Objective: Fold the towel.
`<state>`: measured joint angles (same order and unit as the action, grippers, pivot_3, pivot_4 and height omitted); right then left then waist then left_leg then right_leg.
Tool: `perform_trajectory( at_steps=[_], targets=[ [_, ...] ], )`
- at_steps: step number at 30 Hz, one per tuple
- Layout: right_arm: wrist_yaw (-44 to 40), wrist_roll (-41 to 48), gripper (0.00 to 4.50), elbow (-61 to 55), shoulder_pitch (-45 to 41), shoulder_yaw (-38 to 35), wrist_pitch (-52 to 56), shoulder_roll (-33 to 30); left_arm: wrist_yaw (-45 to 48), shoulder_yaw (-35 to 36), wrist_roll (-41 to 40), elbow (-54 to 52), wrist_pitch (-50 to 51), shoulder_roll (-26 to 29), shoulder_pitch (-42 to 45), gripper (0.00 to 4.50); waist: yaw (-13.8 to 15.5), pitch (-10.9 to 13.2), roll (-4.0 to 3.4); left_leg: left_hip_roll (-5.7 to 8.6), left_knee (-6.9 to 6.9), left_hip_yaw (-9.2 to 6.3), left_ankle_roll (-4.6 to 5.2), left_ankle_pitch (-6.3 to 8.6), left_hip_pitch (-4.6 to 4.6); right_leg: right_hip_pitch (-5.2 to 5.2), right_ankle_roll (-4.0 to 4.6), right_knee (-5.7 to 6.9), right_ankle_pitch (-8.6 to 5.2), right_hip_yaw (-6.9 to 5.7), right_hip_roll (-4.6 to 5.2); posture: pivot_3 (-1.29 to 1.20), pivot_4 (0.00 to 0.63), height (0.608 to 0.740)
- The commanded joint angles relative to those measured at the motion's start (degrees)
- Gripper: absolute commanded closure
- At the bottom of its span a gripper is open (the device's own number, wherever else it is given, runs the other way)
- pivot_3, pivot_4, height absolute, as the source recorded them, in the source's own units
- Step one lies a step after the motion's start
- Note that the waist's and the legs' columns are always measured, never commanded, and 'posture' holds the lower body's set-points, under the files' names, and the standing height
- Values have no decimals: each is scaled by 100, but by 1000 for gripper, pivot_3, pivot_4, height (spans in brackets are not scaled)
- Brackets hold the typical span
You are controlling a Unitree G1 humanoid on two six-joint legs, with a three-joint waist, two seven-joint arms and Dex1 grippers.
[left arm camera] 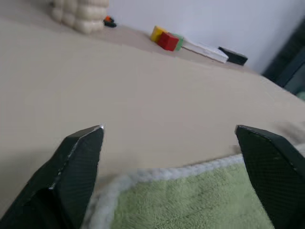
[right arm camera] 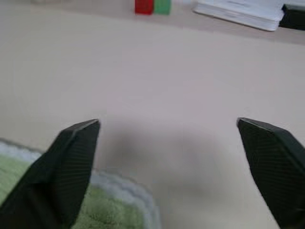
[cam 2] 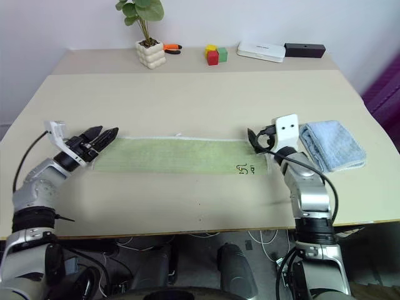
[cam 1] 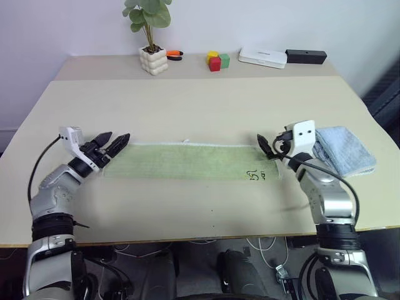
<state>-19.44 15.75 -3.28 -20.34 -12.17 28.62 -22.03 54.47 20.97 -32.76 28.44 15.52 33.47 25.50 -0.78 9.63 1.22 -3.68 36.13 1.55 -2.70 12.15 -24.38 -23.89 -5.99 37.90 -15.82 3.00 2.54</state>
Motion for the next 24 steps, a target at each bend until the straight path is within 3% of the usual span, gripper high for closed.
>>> perform_trajectory(
  at_steps=[1,5,9,11,16,24],
  targets=[
    [-31,1295,29,-936,-7,-685,1117,79,717,-130,-140,-607,-77,189,53,0,5,0,0,0,0,0,0,0,0,0,0,0,0,0,0,0,150,740],
    [797,3076,29,-1793,309,-1609,2649,619,1603,-205,-491,-1094,291,403,-59,0,4,0,0,-2,0,0,0,0,-1,1,1,0,0,-1,1,0,150,740],
    [1862,5075,29,-2280,1078,-2232,3520,1007,2452,-472,-525,-1187,564,746,-71,0,-5,1,-2,-5,-9,0,1,1,0,-1,11,-1,-6,-2,1,0,150,740],
    [2595,6331,29,-2237,1554,-2370,3597,1002,2763,-629,-503,-1209,708,883,-60,0,-2,1,-2,-4,-7,0,1,1,0,0,24,-3,-13,-2,4,0,150,740],
    [3902,7969,29,-2336,2263,-2234,2769,940,3523,-1015,-611,-1199,1449,1217,5,0,-42,1,-2,-6,-7,0,2,1,0,0,32,-10,-18,-1,3,0,150,740],
    [4573,8286,29,-2328,2804,-1476,1895,876,3717,-1166,-497,-923,1570,1152,262,0,-41,1,-2,-7,-11,-2,3,2,-2,-1,37,-17,-22,-1,1,0,150,740]
  ],
)
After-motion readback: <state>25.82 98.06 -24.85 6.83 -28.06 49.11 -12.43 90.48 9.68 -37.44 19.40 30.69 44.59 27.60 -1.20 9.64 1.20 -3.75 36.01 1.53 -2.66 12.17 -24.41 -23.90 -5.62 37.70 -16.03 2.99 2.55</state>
